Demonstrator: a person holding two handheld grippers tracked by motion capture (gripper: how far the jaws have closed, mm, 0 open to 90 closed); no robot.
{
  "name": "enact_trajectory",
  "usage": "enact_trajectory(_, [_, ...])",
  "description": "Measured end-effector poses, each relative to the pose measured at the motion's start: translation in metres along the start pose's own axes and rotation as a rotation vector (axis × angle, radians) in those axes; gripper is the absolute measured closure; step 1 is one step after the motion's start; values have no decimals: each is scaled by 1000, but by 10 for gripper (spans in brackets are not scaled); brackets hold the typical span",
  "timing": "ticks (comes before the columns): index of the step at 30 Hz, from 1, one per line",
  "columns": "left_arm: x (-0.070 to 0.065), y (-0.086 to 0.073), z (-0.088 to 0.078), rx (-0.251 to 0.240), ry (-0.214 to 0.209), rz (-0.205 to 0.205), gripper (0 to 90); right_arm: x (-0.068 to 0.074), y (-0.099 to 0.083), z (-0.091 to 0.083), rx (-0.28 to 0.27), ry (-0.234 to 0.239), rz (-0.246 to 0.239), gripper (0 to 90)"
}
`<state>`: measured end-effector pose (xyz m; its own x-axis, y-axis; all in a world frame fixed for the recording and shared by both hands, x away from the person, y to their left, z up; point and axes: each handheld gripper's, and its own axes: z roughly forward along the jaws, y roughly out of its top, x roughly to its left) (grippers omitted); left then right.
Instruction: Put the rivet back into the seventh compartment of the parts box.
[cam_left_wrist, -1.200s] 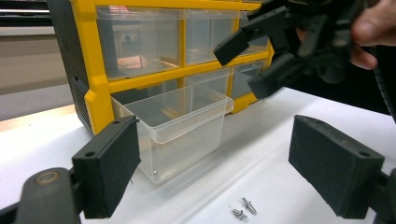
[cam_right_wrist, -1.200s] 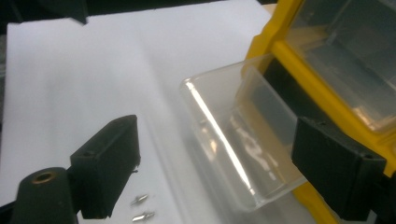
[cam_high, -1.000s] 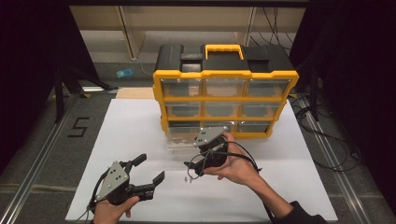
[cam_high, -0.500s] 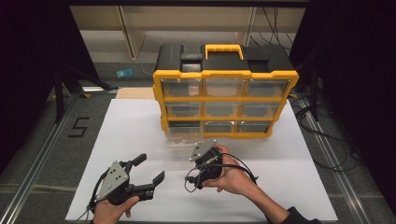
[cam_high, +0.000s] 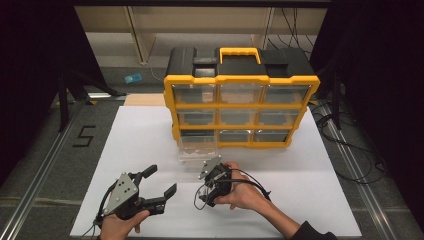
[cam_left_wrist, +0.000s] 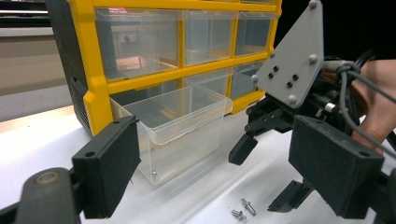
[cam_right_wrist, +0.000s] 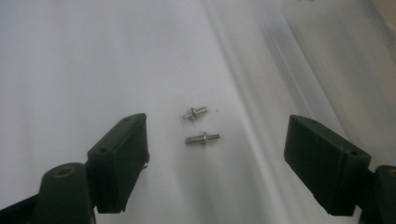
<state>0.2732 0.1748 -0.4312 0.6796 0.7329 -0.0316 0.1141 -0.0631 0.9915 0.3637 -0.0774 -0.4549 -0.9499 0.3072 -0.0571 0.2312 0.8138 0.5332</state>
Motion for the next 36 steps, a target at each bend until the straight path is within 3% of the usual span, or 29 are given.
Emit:
enact_trajectory(11, [0, 0, 0, 4, 0, -3, 162, 1, 2, 11, 50, 18, -40, 396])
enact_trajectory(29, [-1, 0, 0, 4, 1, -5, 162, -3, 1, 20, 80, 68, -27, 668])
enact_trajectory(36, [-1, 0, 0, 7, 1, -4, 162, -5, 2, 20, 82, 91, -19, 704])
